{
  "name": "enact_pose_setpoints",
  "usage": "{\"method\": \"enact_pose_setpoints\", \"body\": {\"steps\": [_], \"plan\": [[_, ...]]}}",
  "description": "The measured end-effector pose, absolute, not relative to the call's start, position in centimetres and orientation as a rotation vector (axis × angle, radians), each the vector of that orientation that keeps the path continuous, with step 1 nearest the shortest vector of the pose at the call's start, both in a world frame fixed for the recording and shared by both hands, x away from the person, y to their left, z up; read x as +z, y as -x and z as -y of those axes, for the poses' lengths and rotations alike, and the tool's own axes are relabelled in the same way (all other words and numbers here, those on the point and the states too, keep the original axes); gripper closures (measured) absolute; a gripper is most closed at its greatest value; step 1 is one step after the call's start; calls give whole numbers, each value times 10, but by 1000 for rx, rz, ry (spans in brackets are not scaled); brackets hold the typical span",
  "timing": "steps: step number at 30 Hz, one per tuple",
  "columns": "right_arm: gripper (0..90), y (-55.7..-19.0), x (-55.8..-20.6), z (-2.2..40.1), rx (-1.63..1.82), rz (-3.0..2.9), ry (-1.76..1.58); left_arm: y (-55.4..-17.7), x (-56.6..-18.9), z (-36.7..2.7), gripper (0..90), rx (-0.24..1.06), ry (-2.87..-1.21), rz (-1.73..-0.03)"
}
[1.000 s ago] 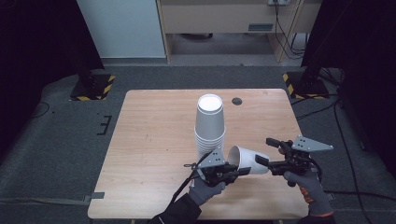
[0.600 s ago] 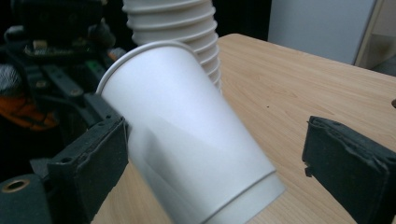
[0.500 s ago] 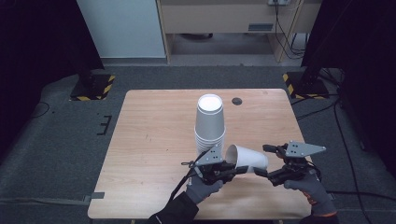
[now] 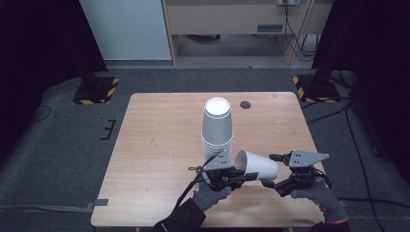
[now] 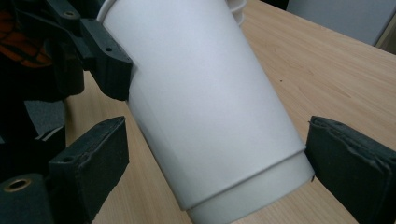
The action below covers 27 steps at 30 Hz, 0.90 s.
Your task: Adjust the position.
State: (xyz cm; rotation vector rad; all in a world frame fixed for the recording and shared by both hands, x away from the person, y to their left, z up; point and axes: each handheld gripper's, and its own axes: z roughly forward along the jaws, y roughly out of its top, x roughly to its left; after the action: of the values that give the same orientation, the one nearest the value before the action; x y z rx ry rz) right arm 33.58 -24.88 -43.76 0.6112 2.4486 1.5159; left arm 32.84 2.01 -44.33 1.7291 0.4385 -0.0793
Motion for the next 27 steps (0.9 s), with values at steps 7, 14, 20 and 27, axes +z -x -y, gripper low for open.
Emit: {"method": "enact_pose_setpoints", "body": {"steps": [7, 14, 20, 27], "plan": [[76, -336, -441, 245, 1473, -2479, -577, -328, -443, -17, 860, -110, -1733, -430], [102, -335, -444, 242, 1439, -2509, -542, -328, -443, -15, 857, -122, -1737, -427], [137, -334, -445, 242, 1420, -2518, -512, -329, -443, -16, 852, -139, -1728, -432], [103, -334, -449, 235, 1415, -2540, -484, -327, -444, -9, 854, -171, -1743, -413]]}}
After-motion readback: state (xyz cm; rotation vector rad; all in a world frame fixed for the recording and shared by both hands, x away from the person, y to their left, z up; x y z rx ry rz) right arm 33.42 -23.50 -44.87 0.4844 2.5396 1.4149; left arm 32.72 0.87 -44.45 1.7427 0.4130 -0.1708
